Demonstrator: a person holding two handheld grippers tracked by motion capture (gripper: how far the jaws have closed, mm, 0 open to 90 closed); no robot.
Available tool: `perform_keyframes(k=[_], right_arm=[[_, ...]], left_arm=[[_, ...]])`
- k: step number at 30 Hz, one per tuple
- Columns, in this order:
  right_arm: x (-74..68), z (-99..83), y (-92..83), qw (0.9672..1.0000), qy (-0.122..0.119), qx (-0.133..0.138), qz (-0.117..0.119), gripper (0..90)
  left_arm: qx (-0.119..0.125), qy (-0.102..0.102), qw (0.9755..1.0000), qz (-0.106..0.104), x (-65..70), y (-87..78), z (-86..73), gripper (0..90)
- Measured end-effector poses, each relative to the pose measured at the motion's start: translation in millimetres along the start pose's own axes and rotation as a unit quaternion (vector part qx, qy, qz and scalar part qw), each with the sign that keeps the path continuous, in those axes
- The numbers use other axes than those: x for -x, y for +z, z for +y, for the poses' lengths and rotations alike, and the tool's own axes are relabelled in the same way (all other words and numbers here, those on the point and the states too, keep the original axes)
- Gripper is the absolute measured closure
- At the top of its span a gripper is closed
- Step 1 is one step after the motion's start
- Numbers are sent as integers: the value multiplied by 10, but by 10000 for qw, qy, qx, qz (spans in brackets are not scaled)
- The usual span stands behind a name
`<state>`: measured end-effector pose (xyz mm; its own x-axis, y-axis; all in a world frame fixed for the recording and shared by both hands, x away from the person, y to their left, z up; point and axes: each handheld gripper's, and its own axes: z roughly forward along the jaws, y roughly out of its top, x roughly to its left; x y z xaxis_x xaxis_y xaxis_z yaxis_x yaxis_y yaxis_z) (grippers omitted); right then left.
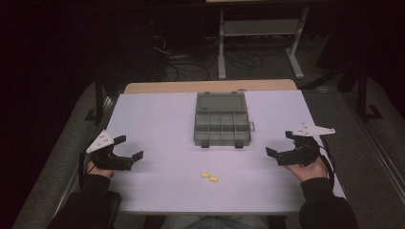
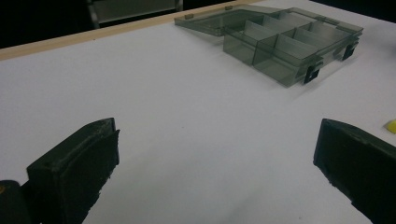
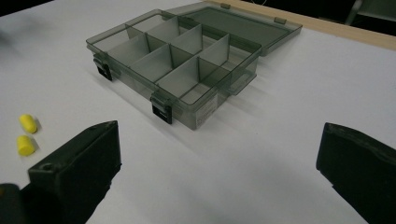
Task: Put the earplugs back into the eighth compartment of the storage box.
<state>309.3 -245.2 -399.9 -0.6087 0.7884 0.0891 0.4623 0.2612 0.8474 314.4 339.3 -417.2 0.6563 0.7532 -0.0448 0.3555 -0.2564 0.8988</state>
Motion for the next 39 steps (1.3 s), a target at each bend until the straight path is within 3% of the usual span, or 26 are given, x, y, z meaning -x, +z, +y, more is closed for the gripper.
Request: perform_keyframes(k=[8, 12, 20, 39], right_arm=[[-50, 70, -11, 10000, -39, 31, 79, 0], [-120, 124, 84, 9995, -129, -213, 207, 0], [-260, 243, 170, 9979, -395, -362, 374, 0], [-599, 497, 371, 9895, -986, -671, 812, 0]], left_arm=[[-17, 25, 10000, 63, 3, -9, -2, 0], [-33, 3, 10000, 58, -1, -5, -6, 0], [-40, -1, 10000, 49, 4, -4, -7, 0], [-87, 11, 10000, 7, 5, 3, -10, 0]])
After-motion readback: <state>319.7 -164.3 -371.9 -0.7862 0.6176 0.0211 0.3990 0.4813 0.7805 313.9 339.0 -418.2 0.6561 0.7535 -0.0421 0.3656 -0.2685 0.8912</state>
